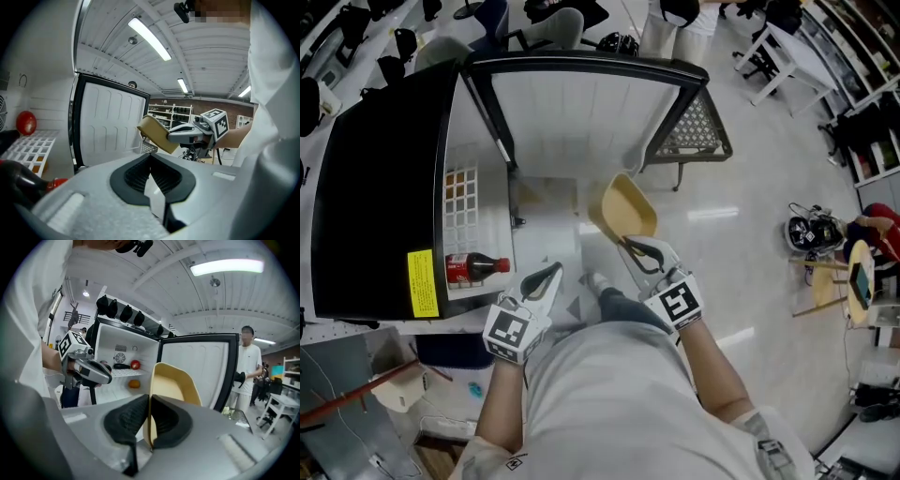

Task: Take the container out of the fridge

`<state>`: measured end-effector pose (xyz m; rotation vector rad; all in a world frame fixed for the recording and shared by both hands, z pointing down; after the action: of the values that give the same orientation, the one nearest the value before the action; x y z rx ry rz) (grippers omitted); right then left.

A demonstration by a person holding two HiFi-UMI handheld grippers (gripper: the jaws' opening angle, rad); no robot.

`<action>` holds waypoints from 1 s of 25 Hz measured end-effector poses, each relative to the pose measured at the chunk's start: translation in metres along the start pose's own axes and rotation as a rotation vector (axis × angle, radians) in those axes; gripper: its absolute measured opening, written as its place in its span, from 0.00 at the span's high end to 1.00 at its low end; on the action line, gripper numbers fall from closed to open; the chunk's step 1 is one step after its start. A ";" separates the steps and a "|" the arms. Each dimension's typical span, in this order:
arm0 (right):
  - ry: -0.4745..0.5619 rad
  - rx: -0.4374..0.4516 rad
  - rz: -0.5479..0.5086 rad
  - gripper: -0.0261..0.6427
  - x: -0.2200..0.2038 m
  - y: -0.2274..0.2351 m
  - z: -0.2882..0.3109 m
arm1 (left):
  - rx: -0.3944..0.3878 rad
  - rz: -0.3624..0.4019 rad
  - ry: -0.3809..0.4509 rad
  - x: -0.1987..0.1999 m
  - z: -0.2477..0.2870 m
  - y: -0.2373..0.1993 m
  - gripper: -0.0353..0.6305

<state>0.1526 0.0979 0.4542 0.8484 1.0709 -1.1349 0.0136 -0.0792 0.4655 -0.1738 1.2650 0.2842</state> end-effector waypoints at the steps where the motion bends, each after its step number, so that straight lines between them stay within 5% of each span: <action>1: 0.004 -0.002 0.006 0.93 0.000 0.000 -0.003 | 0.001 0.001 0.003 0.001 0.002 -0.001 0.94; 25: 0.041 -0.012 0.153 0.93 -0.008 0.005 -0.019 | 0.019 -0.041 0.055 0.012 0.015 -0.019 0.94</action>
<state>0.1527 0.1191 0.4559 0.9315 1.0275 -0.9858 0.0367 -0.0918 0.4581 -0.1929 1.3167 0.2333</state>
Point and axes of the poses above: the fingertips, and each gripper's own axes: z forward along the fingers, y to its right, x out of its top, the point moved 8 cm from there along -z, backward along the fingers, and after that the axes turned 10 degrees about z, right-handed, at the moved point
